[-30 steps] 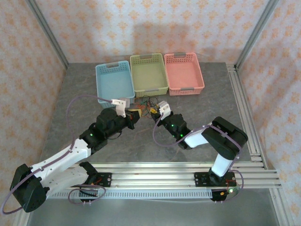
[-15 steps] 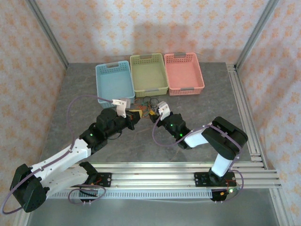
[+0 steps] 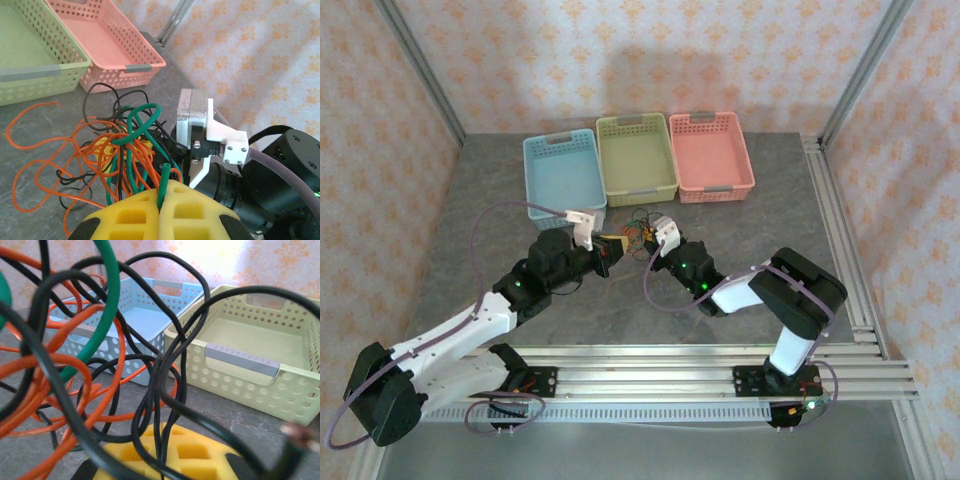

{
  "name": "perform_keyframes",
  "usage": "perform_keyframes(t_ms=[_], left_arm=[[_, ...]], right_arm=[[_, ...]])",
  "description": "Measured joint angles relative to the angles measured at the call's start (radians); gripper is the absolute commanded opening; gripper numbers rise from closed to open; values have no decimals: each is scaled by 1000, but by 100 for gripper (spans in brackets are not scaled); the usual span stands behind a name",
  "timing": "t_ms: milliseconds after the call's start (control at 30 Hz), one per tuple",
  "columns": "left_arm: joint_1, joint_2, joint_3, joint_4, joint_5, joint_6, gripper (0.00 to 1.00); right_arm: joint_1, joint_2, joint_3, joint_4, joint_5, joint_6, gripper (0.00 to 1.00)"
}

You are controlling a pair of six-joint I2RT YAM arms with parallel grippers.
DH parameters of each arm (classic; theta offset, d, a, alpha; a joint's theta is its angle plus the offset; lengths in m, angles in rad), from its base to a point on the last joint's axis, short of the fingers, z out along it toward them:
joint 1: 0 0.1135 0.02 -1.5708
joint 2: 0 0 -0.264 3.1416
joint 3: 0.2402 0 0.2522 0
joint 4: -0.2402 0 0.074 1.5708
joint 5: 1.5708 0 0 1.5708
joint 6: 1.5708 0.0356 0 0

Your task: Untangle the cables

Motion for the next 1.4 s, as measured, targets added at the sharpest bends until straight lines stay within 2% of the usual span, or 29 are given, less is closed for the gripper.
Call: perform_keyframes(t_ms=[267,600,767,1000,1200,1400], left_arm=[[-4,-59,0,-48,-162,0,0],[-3,-23,34,-197,-407,-9,0],[30,-1,55,-266,-516,-55,0],[142,5,55,-337,-566,-136,0],[147,5,55,-349,-579,-156,0],[150,2,55,-386,-668,-154,0]], right_arm=[[0,0,0,-11,4,0,0],[0,0,0,-24,12,-3,0],[0,0,15,-84,94,-26,0],[-8,-14,30,-141,237,-40,0],[-30,-37,25,-140,265,-28,0],[-87,-88,-37,-94,286,32,0]])
